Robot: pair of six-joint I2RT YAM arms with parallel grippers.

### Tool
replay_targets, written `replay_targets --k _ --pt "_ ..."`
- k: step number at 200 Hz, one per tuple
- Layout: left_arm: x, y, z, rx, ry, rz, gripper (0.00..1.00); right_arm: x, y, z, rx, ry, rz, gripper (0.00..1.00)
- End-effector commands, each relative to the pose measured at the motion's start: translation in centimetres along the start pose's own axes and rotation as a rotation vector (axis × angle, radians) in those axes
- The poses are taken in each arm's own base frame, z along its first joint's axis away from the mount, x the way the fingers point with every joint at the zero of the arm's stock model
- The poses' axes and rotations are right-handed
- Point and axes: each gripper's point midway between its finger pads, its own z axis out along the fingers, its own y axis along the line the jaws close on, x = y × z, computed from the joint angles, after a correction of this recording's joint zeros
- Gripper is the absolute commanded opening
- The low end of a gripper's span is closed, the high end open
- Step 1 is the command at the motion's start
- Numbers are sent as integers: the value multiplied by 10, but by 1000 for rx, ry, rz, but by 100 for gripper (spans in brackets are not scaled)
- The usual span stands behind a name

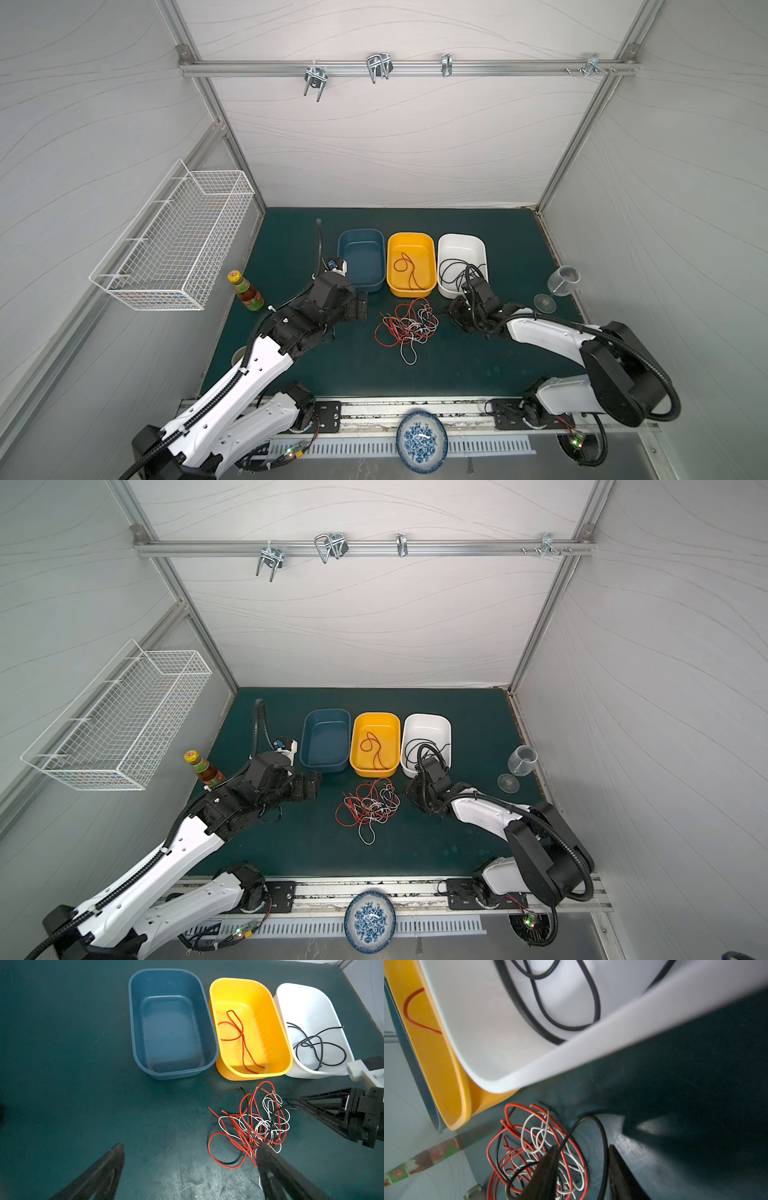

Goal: Untangle and sort cables by color
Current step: Pick up the cable.

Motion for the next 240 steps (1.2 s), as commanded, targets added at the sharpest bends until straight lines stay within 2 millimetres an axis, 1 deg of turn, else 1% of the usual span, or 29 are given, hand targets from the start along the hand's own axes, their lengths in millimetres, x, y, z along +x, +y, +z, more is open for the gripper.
replay_targets --k 1,40,56,74,101,114,138,155,189,215,240 --pt "-14 -6 -3 19 -45 5 100 -7 13 -1 -29 -16 -7 32" --pt "-13 -6 -2 21 -41 7 100 -14 15 -8 -27 -54 -41 20" --pt "-13 -7 -1 22 -36 9 100 -16 22 -12 -46 -64 -75 13" --pt "-12 -7 -1 22 -34 9 100 -16 27 -18 -54 -63 -107 7" --pt "-12 -7 -1 22 -36 10 100 -17 37 -29 -78 -73 -156 0" --pt "-12 -7 -1 24 -34 9 99 -18 42 -37 -91 -82 -180 0" --pt "-12 -8 0 28 -30 9 100 -17 64 -55 -136 -97 -268 0" --pt "-10 -9 1 30 -22 11 100 -15 84 -72 -159 -108 -358 0" --pt "-9 -10 2 33 -16 14 100 -4 127 -105 -202 -125 -541 0" --pt "-9 -11 2 35 -12 15 99 0 150 -130 -227 -167 -629 0" --pt "-8 -11 2 38 -11 18 100 -1 170 -156 -260 -206 -685 0"
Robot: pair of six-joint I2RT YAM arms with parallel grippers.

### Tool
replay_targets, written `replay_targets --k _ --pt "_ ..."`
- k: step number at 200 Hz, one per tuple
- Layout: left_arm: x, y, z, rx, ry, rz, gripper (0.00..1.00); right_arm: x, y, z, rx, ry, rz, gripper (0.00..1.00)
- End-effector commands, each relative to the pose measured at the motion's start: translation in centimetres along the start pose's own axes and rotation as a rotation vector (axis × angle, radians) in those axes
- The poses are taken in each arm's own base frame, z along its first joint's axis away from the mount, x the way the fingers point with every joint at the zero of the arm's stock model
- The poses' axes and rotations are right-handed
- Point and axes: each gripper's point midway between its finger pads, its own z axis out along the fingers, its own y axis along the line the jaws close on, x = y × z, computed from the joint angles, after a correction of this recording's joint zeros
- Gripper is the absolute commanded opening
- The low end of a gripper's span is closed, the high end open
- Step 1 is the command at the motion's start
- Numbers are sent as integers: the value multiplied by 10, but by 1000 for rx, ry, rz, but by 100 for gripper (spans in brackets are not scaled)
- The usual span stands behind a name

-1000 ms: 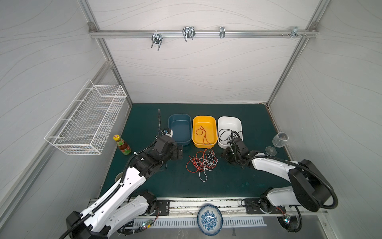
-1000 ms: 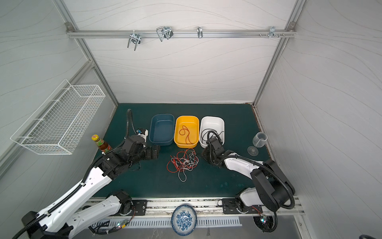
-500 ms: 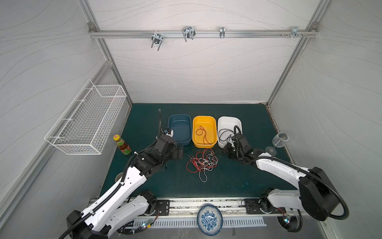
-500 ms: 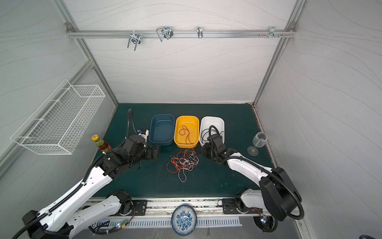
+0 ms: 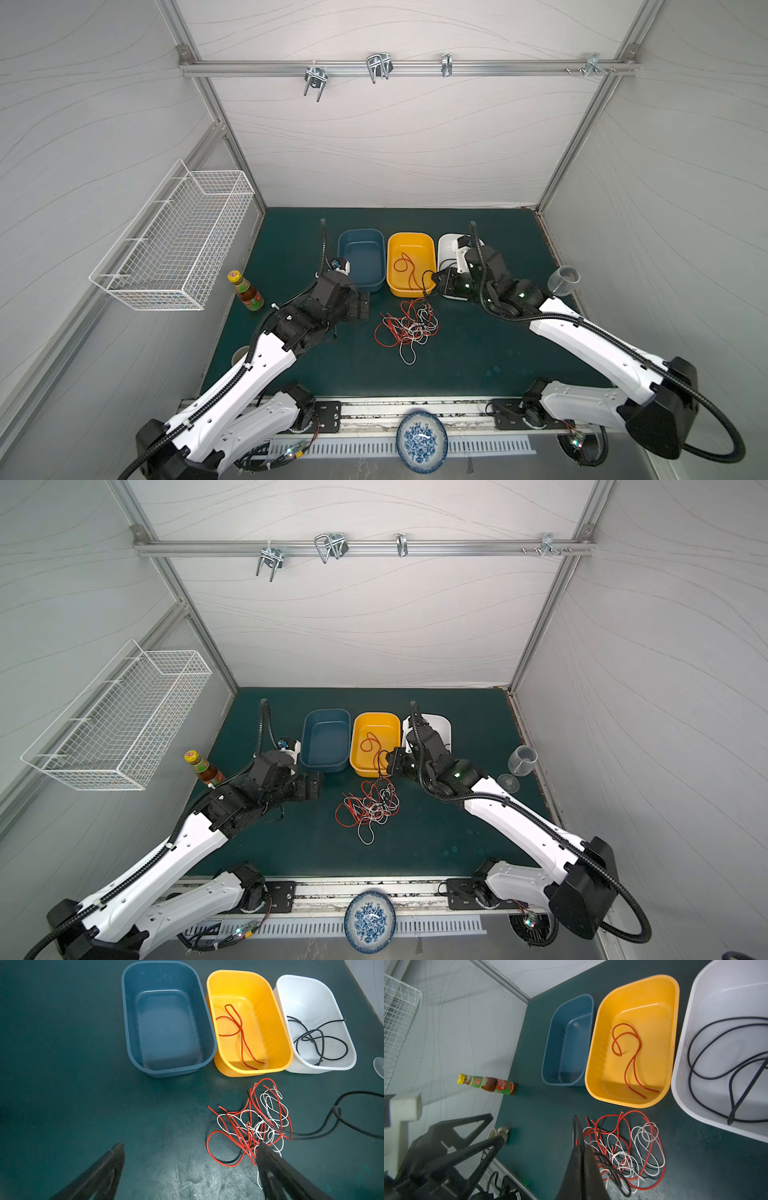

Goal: Untangle and sort cables by color
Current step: Pick up the cable, then place the cable in the container.

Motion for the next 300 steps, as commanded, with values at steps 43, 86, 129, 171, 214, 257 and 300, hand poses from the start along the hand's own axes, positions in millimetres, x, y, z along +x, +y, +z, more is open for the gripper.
replay_targets --k 43,86,129,171,214,257,300 --pt "-11 -8 -3 30 -30 10 100 -33 42 -52 -1 -74 -216 0" --pt "-10 -8 -3 31 -29 11 99 -56 54 -79 7 -158 -290 0" --pt "-10 -10 -3 35 -27 13 100 -79 22 -87 95 -174 -240 0" --pt "-10 -10 -3 35 -27 16 100 -101 -20 -81 142 -161 -146 0" --pt "-10 -10 -3 34 -28 17 100 -109 -61 -61 233 -140 -87 0" --pt "-9 -9 -2 30 -25 17 100 -127 -103 -41 330 -156 -56 0" --pt "-10 -8 -3 23 -29 19 100 -134 -142 -20 494 -173 -81 0"
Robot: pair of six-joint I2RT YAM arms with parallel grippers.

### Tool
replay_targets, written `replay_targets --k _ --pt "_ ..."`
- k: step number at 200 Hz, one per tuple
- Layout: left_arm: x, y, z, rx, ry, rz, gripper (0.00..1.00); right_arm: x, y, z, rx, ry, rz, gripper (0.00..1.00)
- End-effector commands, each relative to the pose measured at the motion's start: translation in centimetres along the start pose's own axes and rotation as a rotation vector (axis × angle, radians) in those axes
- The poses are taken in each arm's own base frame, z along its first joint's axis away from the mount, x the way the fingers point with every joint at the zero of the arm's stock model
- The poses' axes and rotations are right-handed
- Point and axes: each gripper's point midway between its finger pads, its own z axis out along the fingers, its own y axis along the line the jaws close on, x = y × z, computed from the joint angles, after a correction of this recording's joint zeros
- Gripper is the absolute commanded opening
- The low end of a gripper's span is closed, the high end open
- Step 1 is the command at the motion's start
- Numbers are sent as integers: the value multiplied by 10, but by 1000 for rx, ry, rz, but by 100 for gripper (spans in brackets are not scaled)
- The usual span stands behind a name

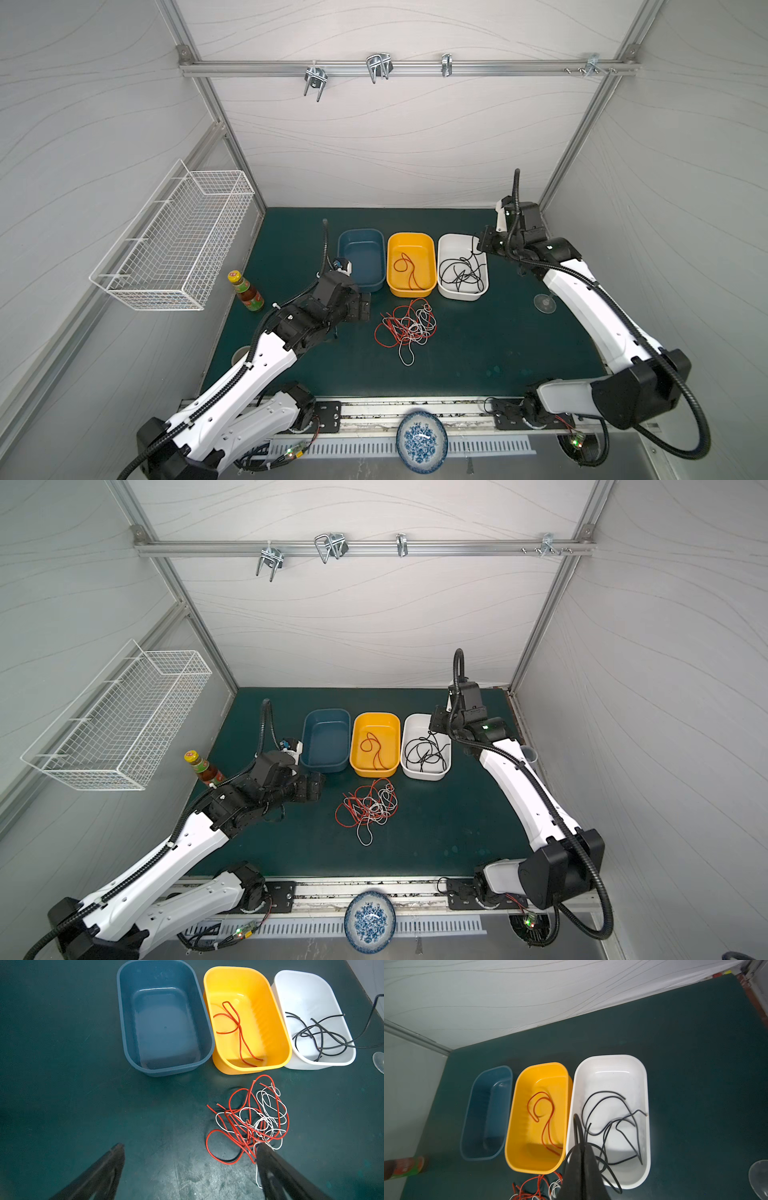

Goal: Untangle and sort cables by color
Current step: Place the cable in the container.

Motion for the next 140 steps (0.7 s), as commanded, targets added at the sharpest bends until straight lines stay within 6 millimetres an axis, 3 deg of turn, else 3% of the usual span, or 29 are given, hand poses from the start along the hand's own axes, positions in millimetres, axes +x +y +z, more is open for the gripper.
replay_targets --k 1,56,140 --pt "-12 -5 -4 14 -38 3 99 -5 -15 18 87 -31 -30 0" --pt "-12 -4 -4 10 -39 4 100 23 -35 65 162 34 -14 0" --pt "-12 -5 -3 12 -39 6 100 74 -32 121 137 210 -4 0"
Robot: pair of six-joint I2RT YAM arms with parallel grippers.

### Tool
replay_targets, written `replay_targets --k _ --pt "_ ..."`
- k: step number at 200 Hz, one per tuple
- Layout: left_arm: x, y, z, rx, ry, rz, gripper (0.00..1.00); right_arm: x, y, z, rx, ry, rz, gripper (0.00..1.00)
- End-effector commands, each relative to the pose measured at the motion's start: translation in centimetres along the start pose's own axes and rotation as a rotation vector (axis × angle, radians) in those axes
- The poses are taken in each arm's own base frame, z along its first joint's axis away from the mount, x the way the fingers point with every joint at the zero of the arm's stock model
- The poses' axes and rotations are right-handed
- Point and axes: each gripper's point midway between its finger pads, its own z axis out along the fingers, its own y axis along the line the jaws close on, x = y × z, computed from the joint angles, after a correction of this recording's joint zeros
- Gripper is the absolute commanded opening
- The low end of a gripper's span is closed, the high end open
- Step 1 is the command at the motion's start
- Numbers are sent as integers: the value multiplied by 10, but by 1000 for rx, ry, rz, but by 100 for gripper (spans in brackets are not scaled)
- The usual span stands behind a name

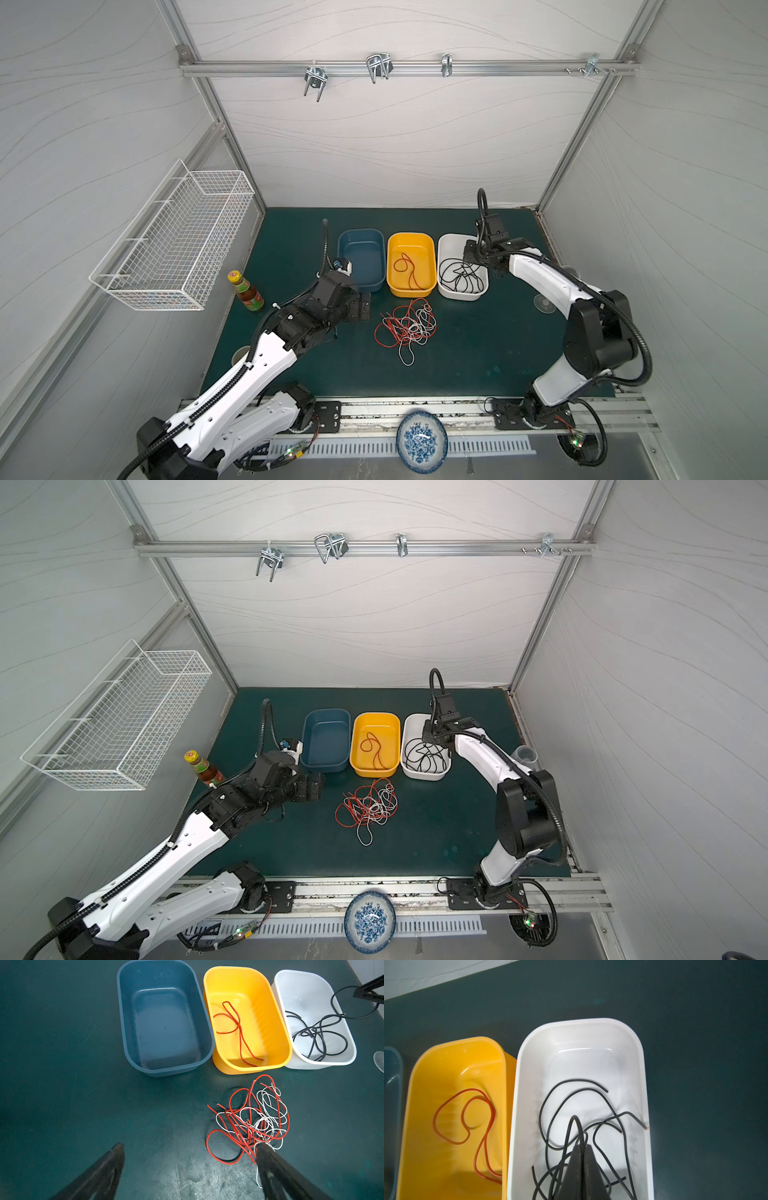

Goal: Untangle and sort cables by color
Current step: Place the cable in the container.

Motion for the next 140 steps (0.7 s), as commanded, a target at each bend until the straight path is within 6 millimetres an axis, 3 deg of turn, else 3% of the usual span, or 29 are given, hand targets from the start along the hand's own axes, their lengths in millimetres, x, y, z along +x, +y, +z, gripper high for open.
replay_targets --k 1,55,115,140 --pt "-12 -5 -3 14 -39 2 100 4 10 11 -28 26 3 0" --pt "-11 -5 -3 16 -36 3 100 31 14 40 -31 151 3 0" --pt "-12 -6 -3 20 -37 2 99 31 17 39 -30 176 -2 0" --pt "-11 -6 -3 19 -38 3 100 30 17 35 -27 171 -5 8"
